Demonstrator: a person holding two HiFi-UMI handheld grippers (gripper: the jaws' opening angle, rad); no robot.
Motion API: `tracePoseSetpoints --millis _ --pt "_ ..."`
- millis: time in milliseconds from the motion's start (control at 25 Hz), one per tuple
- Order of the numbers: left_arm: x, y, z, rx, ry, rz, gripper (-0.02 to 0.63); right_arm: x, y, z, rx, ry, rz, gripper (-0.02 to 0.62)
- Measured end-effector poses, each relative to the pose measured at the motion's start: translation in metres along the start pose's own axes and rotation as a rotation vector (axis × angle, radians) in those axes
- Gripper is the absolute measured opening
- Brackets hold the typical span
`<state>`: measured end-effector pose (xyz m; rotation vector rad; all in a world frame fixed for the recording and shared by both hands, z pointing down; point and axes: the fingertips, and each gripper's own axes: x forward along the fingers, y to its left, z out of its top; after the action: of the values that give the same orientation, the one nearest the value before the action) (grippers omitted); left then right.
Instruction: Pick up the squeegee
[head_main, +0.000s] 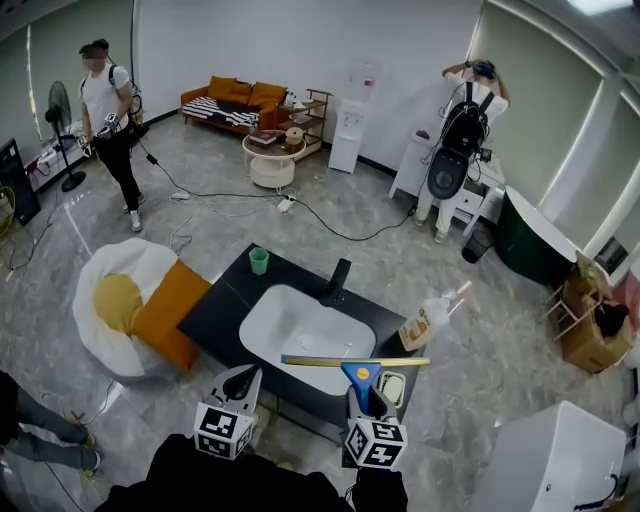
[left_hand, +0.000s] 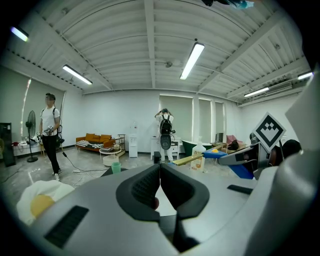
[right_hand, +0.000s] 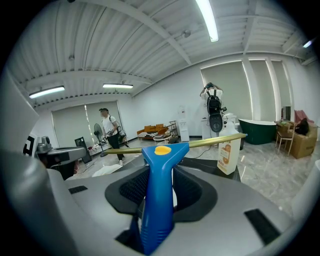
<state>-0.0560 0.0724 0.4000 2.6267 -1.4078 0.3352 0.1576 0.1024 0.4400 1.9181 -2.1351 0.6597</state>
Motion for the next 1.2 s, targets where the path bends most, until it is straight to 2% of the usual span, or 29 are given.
tracePoseSetpoints --millis 1200 --pt "0.0081 0.0052 -0.0034 -0.008 0.006 -0.012 0.025 0.0094 0.0064 0.0016 -0.026 0.004 0.001 0.158"
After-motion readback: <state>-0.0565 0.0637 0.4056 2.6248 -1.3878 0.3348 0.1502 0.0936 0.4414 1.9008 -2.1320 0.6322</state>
